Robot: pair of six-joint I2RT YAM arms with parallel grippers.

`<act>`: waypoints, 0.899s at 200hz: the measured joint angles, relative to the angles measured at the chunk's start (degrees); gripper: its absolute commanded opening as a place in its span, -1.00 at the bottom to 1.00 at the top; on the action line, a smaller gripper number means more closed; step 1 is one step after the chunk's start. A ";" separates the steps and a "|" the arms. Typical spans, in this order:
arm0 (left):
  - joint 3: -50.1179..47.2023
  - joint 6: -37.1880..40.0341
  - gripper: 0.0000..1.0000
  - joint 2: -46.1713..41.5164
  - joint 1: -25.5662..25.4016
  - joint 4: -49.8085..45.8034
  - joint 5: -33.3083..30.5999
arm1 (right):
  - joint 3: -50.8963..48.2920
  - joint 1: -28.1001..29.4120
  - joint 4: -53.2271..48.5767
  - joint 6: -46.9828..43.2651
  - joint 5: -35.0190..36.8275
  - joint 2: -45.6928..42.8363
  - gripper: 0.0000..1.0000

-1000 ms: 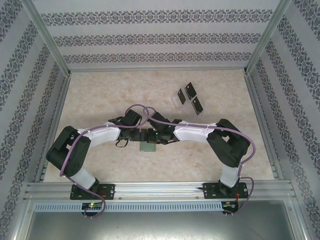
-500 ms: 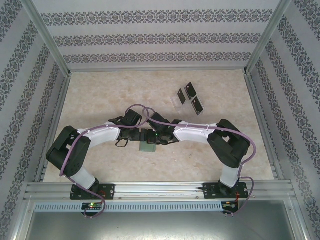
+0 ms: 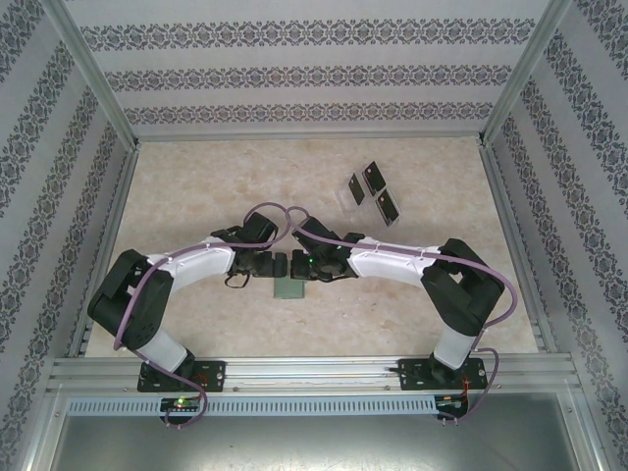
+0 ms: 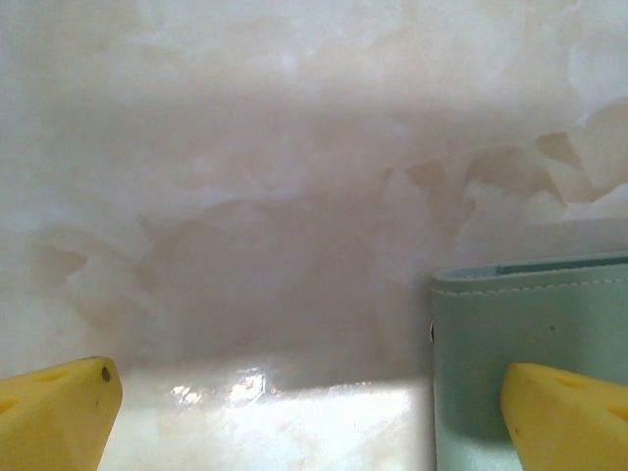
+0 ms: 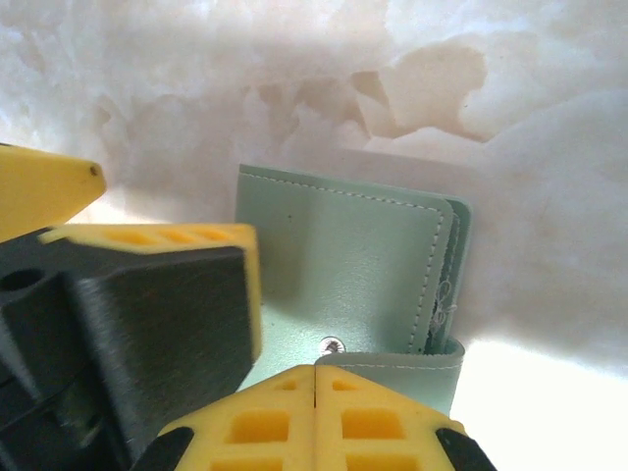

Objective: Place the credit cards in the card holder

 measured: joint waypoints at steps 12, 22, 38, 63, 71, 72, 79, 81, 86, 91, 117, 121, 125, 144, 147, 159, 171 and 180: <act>0.09 0.00 1.00 -0.55 0.00 -0.61 0.00 | -0.07 -0.11 0.00 -0.17 -0.04 0.00 -1.00; 0.09 0.02 1.00 -1.01 0.00 -0.87 0.00 | -0.07 -0.11 0.02 -0.33 -0.11 0.00 -1.00; 0.09 0.02 1.00 -1.90 0.00 -1.29 0.00 | -0.07 -0.11 0.07 -0.39 -0.50 0.00 -1.00; 0.09 0.02 1.00 -3.30 0.11 -1.49 0.00 | -0.07 -0.11 0.07 -0.74 -1.05 0.00 -1.00; 0.07 0.02 1.00 -3.48 0.11 -1.49 0.02 | -0.07 -0.11 0.07 -0.85 -1.25 0.00 -1.00; 0.07 0.02 1.00 -3.48 0.11 -1.49 0.02 | -0.07 -0.11 0.09 -0.87 -1.27 0.00 -1.00; -0.02 0.02 1.00 -3.54 0.13 -1.44 0.02 | -0.07 -0.11 0.09 -1.03 -1.42 0.00 -1.00; -0.04 0.02 1.00 -3.54 0.15 -1.44 0.04 | -0.07 -0.11 0.09 -1.05 -1.49 0.00 -1.00; -0.17 0.02 1.00 -3.54 0.20 -1.42 0.04 | -0.07 -0.11 0.09 -1.14 -1.60 0.00 -1.00; -0.37 0.02 1.00 -3.54 0.35 -1.42 0.09 | -0.07 -0.11 0.11 -1.25 -1.66 0.00 -1.00; -2.23 0.02 1.00 -3.50 1.16 -1.11 0.28 | -0.07 -0.11 0.20 -1.46 -2.21 0.02 -1.00; -2.54 0.02 1.00 -3.45 1.25 -0.96 0.31 | -0.07 -0.11 0.22 -1.46 -2.27 0.02 -1.00; -2.89 0.02 1.00 -3.41 1.27 -0.72 0.28 | -0.04 -0.11 0.24 -1.46 -2.36 0.04 -1.00; -4.02 0.02 1.00 -2.60 1.62 0.52 0.85 | -0.02 -0.09 0.26 -1.46 -2.58 0.48 -1.00; -4.20 0.02 1.00 -2.49 1.62 0.76 0.98 | 0.00 -0.09 0.26 -1.46 -2.62 0.59 -1.00; -4.61 0.02 1.00 -2.25 1.62 1.44 0.94 | 0.13 -0.07 0.26 -1.46 -2.67 1.22 -1.00; -4.63 0.00 1.00 -2.27 1.62 1.64 0.96 | 0.33 -0.04 0.26 -1.46 -2.69 1.81 -1.00; -4.79 0.00 1.00 -2.27 1.62 1.81 0.96 | 0.52 0.02 0.22 -1.46 -2.69 2.19 -1.00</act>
